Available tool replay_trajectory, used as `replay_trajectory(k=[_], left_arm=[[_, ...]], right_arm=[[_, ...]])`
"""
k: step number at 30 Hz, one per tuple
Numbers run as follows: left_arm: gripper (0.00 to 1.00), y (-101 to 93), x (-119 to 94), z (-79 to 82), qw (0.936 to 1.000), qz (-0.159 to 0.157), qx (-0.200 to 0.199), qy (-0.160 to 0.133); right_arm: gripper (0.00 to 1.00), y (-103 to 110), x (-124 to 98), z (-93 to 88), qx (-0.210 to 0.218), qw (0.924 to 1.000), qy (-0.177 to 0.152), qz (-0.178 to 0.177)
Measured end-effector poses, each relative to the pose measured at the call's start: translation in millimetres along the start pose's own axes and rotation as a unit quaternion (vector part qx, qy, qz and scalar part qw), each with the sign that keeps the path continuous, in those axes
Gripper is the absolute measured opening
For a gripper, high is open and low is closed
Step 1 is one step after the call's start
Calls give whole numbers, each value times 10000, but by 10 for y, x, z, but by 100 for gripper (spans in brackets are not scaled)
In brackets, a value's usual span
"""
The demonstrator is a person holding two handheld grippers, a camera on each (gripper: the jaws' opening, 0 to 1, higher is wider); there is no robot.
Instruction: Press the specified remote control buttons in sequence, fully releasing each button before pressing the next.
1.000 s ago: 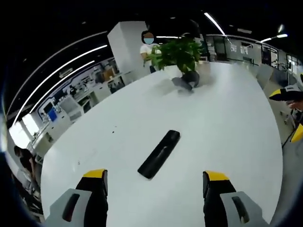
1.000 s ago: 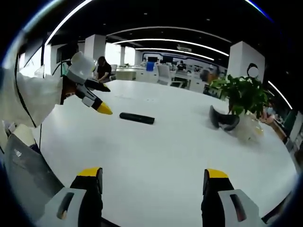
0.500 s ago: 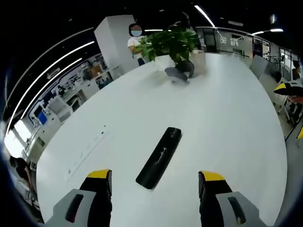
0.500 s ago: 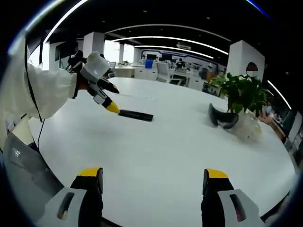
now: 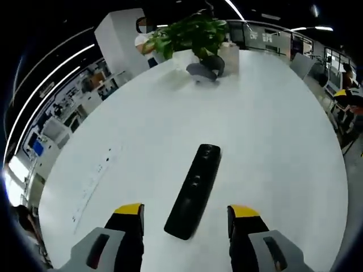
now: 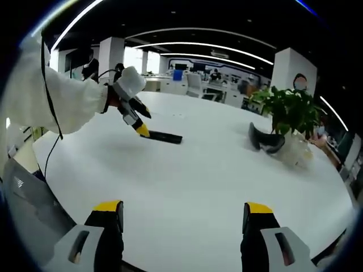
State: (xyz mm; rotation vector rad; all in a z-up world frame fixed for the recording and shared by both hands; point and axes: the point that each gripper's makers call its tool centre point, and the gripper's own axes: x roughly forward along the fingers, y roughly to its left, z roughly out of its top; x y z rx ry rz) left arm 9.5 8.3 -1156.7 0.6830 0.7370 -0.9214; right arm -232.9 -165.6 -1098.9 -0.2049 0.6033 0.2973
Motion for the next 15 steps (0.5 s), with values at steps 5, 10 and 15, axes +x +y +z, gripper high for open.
replay_trajectory(k=[5, 10, 15], left_arm=[[55, 29, 120, -16, 9992, -287, 110, 237], [54, 55, 196, -43, 9978, -477, 188, 420], [53, 58, 265, -59, 9963, -624, 207, 560]], right_arm=[[86, 4, 15, -18, -21, 10000, 73, -5], [86, 59, 29, -17, -155, 9998, 112, 68], [86, 82, 40, -29, -260, 9995, 170, 105]])
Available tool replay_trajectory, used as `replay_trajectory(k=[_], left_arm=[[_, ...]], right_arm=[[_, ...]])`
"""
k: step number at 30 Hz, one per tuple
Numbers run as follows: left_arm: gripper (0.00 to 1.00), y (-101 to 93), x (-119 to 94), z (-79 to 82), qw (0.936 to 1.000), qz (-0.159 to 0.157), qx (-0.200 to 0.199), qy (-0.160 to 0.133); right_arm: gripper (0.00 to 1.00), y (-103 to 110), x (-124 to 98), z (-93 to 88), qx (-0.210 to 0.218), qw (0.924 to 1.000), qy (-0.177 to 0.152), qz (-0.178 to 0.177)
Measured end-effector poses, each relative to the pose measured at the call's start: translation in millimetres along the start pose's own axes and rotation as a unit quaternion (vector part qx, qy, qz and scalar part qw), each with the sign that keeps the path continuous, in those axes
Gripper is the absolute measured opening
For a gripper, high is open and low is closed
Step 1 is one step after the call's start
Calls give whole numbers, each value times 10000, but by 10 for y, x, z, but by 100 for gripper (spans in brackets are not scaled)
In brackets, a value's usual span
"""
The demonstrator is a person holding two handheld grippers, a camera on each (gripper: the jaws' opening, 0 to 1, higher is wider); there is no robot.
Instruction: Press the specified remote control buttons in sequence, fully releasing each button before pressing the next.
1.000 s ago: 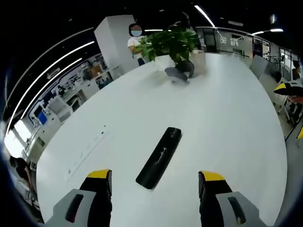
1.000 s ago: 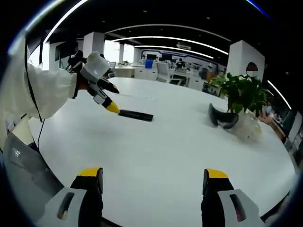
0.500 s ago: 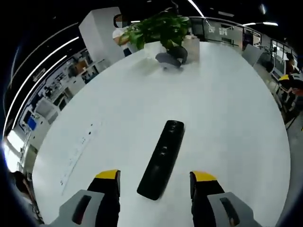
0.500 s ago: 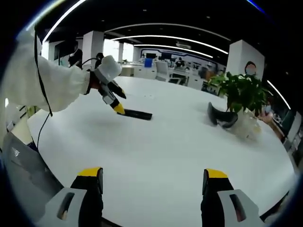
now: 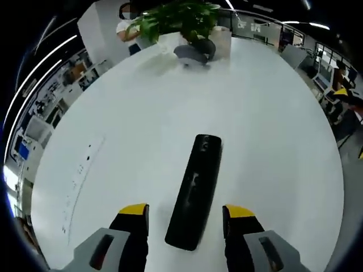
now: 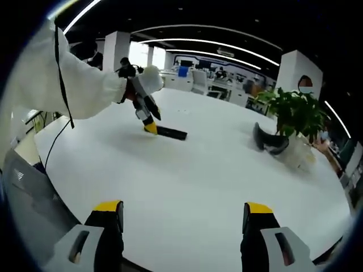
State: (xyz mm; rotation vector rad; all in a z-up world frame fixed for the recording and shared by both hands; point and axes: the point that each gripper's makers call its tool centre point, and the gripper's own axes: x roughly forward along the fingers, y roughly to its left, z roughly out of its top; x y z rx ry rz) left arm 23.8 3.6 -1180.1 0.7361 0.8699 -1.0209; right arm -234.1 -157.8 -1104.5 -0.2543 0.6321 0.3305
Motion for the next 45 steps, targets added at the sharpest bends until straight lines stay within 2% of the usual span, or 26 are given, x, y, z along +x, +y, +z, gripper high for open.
replay_trajectory(k=[2, 6, 10, 11, 12, 14, 21, 32, 45], left_arm=[[53, -8, 44, -21, 9999, -108, 9, 112], [53, -18, 85, 7, 9997, -200, -21, 108], [49, -65, 112, -10, 9981, -550, -101, 251], [47, -123, 117, -29, 9960, -784, -265, 345], [47, -62, 114, -14, 9973, -642, -79, 344], [46, -93, 111, -14, 9967, -644, -60, 494], [45, -82, 110, -49, 9955, -716, 58, 624], [24, -209, 73, -130, 9930, -704, 367, 874], [24, -357, 23, -183, 9904, -627, 331, 1187]], right_arm=[[86, 1, 3, -1, -10, 10000, 6, 8], [86, -7, 6, -2, -1, 10000, 14, 5], [86, -14, 6, -6, 9, 10000, 21, -12], [86, -15, 6, -4, 6, 10000, 23, -11], [86, -13, 6, 0, -1, 10000, 16, -7], [86, -2, 7, 0, -16, 10000, 19, 13], [85, 20, 5, 3, -86, 10000, 20, 42], [85, 8, -19, 24, -57, 10000, -61, 32], [85, 12, -37, 57, 24, 9998, -180, 67]])
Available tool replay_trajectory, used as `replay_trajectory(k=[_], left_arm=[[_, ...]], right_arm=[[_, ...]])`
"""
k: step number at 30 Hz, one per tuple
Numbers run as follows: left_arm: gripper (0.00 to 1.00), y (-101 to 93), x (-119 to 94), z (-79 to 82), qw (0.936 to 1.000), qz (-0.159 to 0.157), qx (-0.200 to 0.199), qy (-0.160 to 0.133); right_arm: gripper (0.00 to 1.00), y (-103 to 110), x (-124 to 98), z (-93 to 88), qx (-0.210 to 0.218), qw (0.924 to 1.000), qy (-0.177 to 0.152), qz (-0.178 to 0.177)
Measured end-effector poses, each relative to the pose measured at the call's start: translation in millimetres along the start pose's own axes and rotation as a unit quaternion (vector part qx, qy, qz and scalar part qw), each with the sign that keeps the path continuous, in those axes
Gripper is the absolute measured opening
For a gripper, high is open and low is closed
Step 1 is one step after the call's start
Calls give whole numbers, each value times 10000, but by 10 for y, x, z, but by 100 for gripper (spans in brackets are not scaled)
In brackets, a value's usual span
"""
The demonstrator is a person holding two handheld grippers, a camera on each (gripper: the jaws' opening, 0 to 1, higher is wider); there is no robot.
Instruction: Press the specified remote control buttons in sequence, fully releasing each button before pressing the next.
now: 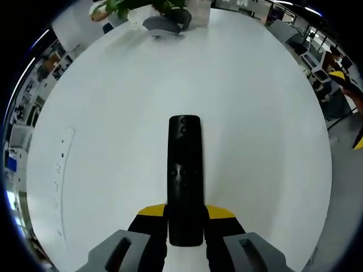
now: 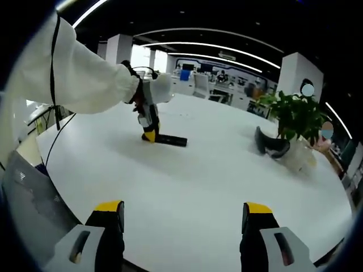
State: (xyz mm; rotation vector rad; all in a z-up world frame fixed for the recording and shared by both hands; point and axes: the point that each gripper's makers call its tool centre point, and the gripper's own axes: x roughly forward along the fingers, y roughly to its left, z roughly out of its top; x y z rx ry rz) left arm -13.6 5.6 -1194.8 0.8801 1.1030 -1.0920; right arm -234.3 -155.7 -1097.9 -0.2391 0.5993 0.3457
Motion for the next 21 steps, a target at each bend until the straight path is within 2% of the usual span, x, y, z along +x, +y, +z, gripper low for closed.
replay_trajectory(k=[8, 12, 21], left_arm=[[23, -152, -12, -64, 9999, -15, 102, 118], [23, -188, -18, -83, 10000, -13, 45, 76], [23, -336, -14, -119, 9997, -39, 235, 9]], right_arm=[[84, 0, -19, 32, 89, 9999, -121, 7], [84, 5, -19, 35, 128, 9998, -145, 27], [83, 6, -28, 32, 180, 9997, -192, 10]])
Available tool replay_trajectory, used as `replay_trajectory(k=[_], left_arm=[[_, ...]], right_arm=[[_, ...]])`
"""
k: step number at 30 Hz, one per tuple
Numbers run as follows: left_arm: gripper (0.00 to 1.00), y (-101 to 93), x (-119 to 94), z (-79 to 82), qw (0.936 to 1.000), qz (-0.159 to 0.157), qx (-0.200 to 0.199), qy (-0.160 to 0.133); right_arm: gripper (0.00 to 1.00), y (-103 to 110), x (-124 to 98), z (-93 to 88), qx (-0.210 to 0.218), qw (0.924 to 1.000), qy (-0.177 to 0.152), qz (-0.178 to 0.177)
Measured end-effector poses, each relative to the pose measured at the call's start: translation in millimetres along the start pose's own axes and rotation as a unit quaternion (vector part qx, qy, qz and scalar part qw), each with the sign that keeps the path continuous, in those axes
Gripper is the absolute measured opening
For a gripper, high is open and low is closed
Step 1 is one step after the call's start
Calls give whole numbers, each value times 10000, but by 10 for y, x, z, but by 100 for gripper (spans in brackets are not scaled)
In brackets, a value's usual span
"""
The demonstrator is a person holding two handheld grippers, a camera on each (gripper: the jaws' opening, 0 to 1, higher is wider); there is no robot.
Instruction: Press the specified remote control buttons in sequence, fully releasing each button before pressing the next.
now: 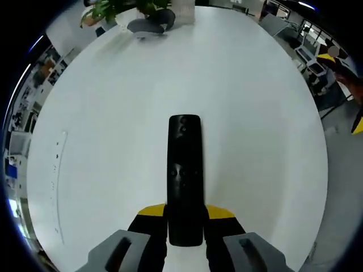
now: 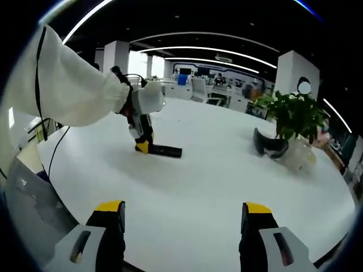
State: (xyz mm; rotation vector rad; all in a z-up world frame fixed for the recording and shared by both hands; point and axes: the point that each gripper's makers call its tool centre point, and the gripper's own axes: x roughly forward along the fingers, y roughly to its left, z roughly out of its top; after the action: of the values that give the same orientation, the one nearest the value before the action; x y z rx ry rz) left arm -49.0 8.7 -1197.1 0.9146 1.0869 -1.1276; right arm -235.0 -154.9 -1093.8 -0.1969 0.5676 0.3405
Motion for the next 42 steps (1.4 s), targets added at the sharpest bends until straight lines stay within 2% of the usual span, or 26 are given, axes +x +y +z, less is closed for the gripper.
replay_trajectory(k=[14, 28, 42], left_arm=[[24, -234, -13, -39, 9999, 10, -20, 134], [24, -565, -34, -55, 9998, 3, -3, 176], [24, -715, -43, -77, 9998, -3, 45, 193]], right_arm=[[82, -5, -7, 19, 7, 10000, -76, -28], [81, 21, -21, 33, -73, 9999, -114, 31], [80, 11, -36, 60, -37, 9998, -184, 20]])
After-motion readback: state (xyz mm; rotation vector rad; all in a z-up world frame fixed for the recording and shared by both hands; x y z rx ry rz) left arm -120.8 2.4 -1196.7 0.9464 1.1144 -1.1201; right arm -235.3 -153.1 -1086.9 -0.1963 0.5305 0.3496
